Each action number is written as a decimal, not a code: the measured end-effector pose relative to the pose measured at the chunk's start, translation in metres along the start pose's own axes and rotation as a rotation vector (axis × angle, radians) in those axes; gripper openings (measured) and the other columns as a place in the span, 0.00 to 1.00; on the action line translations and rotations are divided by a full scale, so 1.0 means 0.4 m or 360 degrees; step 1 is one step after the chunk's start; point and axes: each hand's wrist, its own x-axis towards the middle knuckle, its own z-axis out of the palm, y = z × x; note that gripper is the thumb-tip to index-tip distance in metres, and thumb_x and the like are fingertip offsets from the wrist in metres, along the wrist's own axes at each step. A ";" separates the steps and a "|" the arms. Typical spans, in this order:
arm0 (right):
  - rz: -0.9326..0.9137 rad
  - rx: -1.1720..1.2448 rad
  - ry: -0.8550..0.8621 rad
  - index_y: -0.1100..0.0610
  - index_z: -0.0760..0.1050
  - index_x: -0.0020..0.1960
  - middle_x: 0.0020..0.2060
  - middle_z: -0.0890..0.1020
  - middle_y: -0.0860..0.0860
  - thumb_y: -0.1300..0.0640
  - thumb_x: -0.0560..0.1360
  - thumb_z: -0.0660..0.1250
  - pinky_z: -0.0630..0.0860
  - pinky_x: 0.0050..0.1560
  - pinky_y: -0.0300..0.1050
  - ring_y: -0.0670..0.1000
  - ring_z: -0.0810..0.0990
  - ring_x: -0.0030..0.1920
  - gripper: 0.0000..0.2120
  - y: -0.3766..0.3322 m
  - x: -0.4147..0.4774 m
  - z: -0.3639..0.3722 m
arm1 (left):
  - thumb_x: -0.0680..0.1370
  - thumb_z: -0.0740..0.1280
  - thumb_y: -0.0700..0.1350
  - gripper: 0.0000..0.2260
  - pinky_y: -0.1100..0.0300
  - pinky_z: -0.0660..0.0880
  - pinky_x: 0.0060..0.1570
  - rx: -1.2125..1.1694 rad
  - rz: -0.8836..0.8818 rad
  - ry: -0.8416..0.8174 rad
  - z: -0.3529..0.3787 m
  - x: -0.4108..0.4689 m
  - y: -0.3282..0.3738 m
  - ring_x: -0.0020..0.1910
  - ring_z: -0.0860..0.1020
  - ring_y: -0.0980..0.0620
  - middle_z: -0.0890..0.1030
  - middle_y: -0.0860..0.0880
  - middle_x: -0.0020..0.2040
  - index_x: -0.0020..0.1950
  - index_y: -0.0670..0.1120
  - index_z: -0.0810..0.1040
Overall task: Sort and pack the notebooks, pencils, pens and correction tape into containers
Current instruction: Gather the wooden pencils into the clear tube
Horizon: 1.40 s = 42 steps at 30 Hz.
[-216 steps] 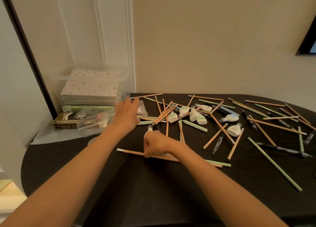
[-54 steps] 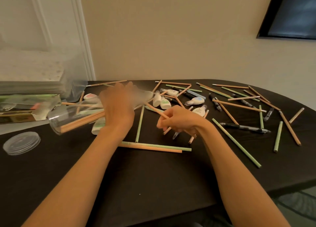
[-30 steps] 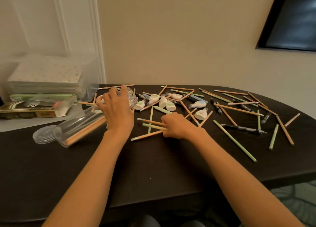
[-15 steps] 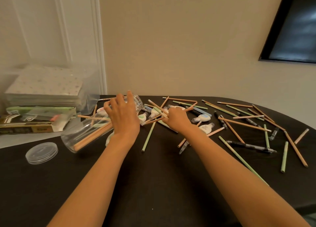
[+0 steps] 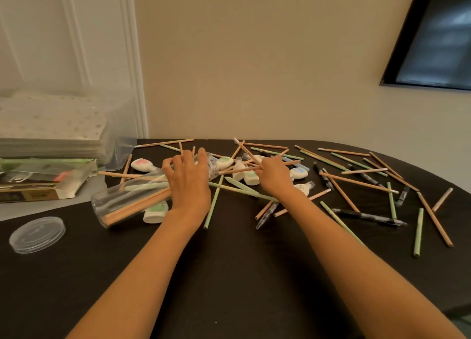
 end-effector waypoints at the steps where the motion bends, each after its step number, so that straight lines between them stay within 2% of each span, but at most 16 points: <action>1: 0.0079 -0.0009 0.0114 0.64 0.72 0.60 0.59 0.73 0.61 0.60 0.79 0.60 0.70 0.48 0.45 0.58 0.77 0.54 0.12 0.010 -0.007 -0.006 | 0.75 0.68 0.40 0.32 0.49 0.55 0.68 0.0015 0.0028 0.0002 0.002 -0.004 -0.002 0.68 0.64 0.44 0.67 0.44 0.68 0.74 0.48 0.56; 3: 0.0220 0.0102 0.0299 0.65 0.71 0.61 0.58 0.74 0.61 0.60 0.80 0.58 0.69 0.46 0.44 0.58 0.77 0.55 0.13 0.034 -0.021 -0.025 | 0.75 0.68 0.41 0.32 0.50 0.56 0.68 0.0026 0.0053 0.0010 0.002 -0.009 -0.003 0.68 0.64 0.44 0.67 0.44 0.68 0.74 0.49 0.56; 6: 0.0443 0.0577 0.0410 0.66 0.74 0.58 0.49 0.79 0.59 0.58 0.81 0.55 0.68 0.44 0.44 0.56 0.78 0.51 0.15 0.053 -0.026 -0.050 | 0.75 0.67 0.40 0.32 0.50 0.55 0.68 0.0021 0.0094 -0.0033 -0.003 -0.017 0.002 0.69 0.63 0.45 0.65 0.45 0.69 0.74 0.50 0.55; 10: 0.0495 0.1024 0.0442 0.64 0.74 0.57 0.42 0.77 0.55 0.51 0.82 0.51 0.76 0.47 0.47 0.54 0.78 0.42 0.19 0.032 -0.026 -0.077 | 0.75 0.67 0.40 0.32 0.51 0.53 0.69 -0.0024 0.0180 -0.0070 -0.012 -0.027 0.026 0.70 0.61 0.46 0.63 0.46 0.70 0.75 0.51 0.54; 12: 0.0519 0.1189 0.0436 0.61 0.71 0.59 0.44 0.77 0.54 0.49 0.82 0.49 0.77 0.38 0.43 0.50 0.77 0.34 0.20 0.017 -0.028 -0.098 | 0.76 0.66 0.41 0.32 0.51 0.52 0.69 -0.0043 0.0185 -0.0053 -0.014 -0.030 0.030 0.70 0.60 0.47 0.63 0.47 0.70 0.75 0.52 0.54; 14: 0.0570 0.1298 0.0405 0.61 0.71 0.60 0.46 0.77 0.54 0.47 0.82 0.48 0.78 0.40 0.44 0.48 0.77 0.31 0.21 0.012 -0.024 -0.119 | 0.76 0.66 0.41 0.32 0.51 0.51 0.69 -0.0056 0.0184 -0.0053 -0.014 -0.032 0.029 0.71 0.60 0.47 0.63 0.47 0.70 0.75 0.52 0.54; 16: 0.0669 0.1441 0.0312 0.61 0.71 0.58 0.45 0.78 0.54 0.46 0.82 0.49 0.79 0.41 0.45 0.49 0.77 0.34 0.21 0.012 -0.017 -0.135 | 0.76 0.66 0.41 0.33 0.51 0.51 0.70 -0.0064 0.0183 -0.0056 -0.015 -0.035 0.027 0.71 0.59 0.47 0.62 0.47 0.71 0.75 0.52 0.54; 18: 0.0773 0.1590 0.0197 0.60 0.72 0.53 0.39 0.76 0.53 0.47 0.82 0.50 0.74 0.36 0.42 0.48 0.75 0.36 0.19 0.013 -0.020 -0.144 | 0.76 0.66 0.40 0.32 0.50 0.51 0.70 -0.0070 0.0188 -0.0057 -0.018 -0.036 0.028 0.71 0.59 0.47 0.62 0.47 0.71 0.75 0.52 0.54; 21: 0.0876 0.1817 0.0077 0.58 0.70 0.43 0.34 0.73 0.52 0.49 0.82 0.52 0.73 0.37 0.40 0.47 0.70 0.32 0.16 0.022 -0.033 -0.128 | 0.76 0.65 0.40 0.32 0.50 0.50 0.71 -0.0075 0.0217 -0.0076 -0.022 -0.039 0.034 0.72 0.58 0.47 0.62 0.47 0.71 0.75 0.52 0.53; 24: 0.0913 0.2161 -0.0009 0.58 0.70 0.41 0.32 0.73 0.52 0.50 0.81 0.55 0.66 0.24 0.33 0.45 0.68 0.29 0.15 0.023 -0.049 -0.097 | 0.76 0.65 0.40 0.32 0.50 0.49 0.71 -0.0091 0.0249 -0.0079 -0.026 -0.041 0.039 0.72 0.58 0.47 0.61 0.47 0.71 0.76 0.52 0.52; 27: 0.0912 0.2268 0.0062 0.60 0.73 0.42 0.32 0.76 0.53 0.53 0.80 0.58 0.71 0.25 0.35 0.46 0.73 0.30 0.14 0.018 -0.059 -0.074 | 0.77 0.65 0.41 0.33 0.50 0.48 0.71 -0.0098 0.0272 -0.0079 -0.025 -0.043 0.038 0.72 0.58 0.48 0.61 0.48 0.71 0.76 0.52 0.52; 30: 0.0919 0.2463 0.0164 0.61 0.74 0.48 0.33 0.76 0.53 0.56 0.80 0.60 0.73 0.24 0.34 0.46 0.74 0.29 0.09 0.007 -0.064 -0.061 | 0.76 0.65 0.40 0.32 0.50 0.48 0.71 -0.0145 0.0283 -0.0054 -0.025 -0.043 0.037 0.71 0.59 0.48 0.62 0.48 0.70 0.76 0.52 0.53; 33: 0.0785 0.2540 0.0088 0.61 0.74 0.46 0.32 0.76 0.52 0.57 0.79 0.61 0.72 0.24 0.34 0.45 0.73 0.29 0.08 -0.020 -0.067 -0.046 | 0.76 0.66 0.39 0.31 0.50 0.48 0.71 -0.0230 0.0309 0.0019 -0.024 -0.040 0.037 0.71 0.61 0.48 0.65 0.48 0.69 0.75 0.52 0.57; 35: 0.0588 0.2360 -0.0104 0.60 0.75 0.42 0.32 0.76 0.52 0.58 0.79 0.62 0.72 0.27 0.35 0.45 0.73 0.30 0.08 -0.051 -0.074 -0.037 | 0.75 0.67 0.39 0.31 0.50 0.48 0.70 -0.0319 0.0324 0.0064 -0.024 -0.042 0.038 0.70 0.62 0.48 0.67 0.48 0.68 0.75 0.52 0.59; 38: 0.0396 0.1903 -0.0387 0.59 0.76 0.48 0.37 0.77 0.51 0.55 0.77 0.63 0.71 0.39 0.39 0.47 0.74 0.40 0.07 -0.090 -0.085 -0.020 | 0.75 0.68 0.40 0.32 0.51 0.46 0.69 -0.0368 0.0321 0.0080 -0.028 -0.046 0.035 0.70 0.61 0.49 0.66 0.49 0.70 0.75 0.51 0.57; 42: 0.0441 0.2231 -0.0056 0.56 0.75 0.40 0.37 0.77 0.50 0.56 0.77 0.62 0.70 0.43 0.42 0.47 0.74 0.42 0.08 -0.092 -0.086 -0.039 | 0.75 0.67 0.41 0.29 0.53 0.47 0.68 -0.0413 0.0230 0.0130 -0.031 -0.040 0.020 0.70 0.62 0.49 0.66 0.49 0.70 0.74 0.48 0.60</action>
